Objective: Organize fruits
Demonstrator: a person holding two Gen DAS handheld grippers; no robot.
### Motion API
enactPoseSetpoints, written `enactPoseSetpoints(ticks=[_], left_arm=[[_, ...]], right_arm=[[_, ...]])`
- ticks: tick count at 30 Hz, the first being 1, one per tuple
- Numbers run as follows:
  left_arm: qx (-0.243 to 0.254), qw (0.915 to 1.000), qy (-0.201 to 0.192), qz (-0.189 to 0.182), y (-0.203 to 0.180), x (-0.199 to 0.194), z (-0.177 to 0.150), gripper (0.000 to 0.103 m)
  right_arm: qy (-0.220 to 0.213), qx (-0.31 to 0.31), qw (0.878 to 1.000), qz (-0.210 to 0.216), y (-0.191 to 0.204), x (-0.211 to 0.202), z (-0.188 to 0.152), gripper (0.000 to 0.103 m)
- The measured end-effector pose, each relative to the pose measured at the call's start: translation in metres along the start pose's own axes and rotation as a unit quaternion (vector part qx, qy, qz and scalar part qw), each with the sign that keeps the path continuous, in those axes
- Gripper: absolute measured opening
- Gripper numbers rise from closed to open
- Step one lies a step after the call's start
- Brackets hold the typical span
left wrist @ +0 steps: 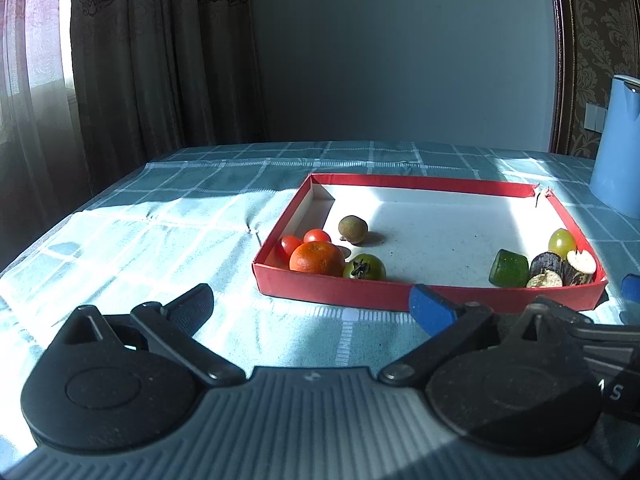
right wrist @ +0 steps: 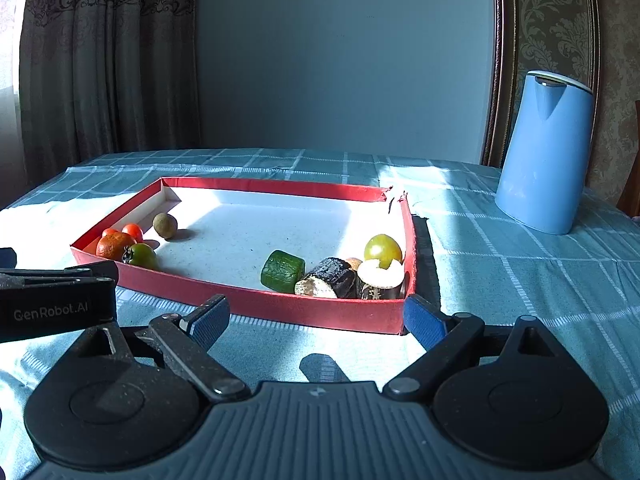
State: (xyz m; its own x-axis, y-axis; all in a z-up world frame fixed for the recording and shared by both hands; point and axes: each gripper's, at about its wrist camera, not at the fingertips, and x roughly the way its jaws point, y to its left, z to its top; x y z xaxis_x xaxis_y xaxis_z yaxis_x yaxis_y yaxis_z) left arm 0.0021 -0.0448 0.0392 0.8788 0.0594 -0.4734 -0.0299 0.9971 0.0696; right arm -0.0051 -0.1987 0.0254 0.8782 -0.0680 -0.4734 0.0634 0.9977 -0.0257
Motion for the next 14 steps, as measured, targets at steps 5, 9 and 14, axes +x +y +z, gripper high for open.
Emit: enactPoseSetpoints(ticks=[5,9,14], left_arm=[[0.006,0.9999,0.006,-0.004,0.006,0.002,-0.005,0.103],[0.013,0.9998,0.008,-0.010,0.007,0.003,-0.007,0.103],[0.014,0.9998,0.009,-0.012,0.007,0.002,-0.011,0.103]], right_arm=[[-0.010,-0.002,1.000,0.004,0.004,-0.002,-0.002,0.094],[-0.015,0.002,1.000,0.007,0.005,-0.004,-0.003,0.094],[-0.015,0.002,1.000,0.006,0.007,-0.004,-0.004,0.094]])
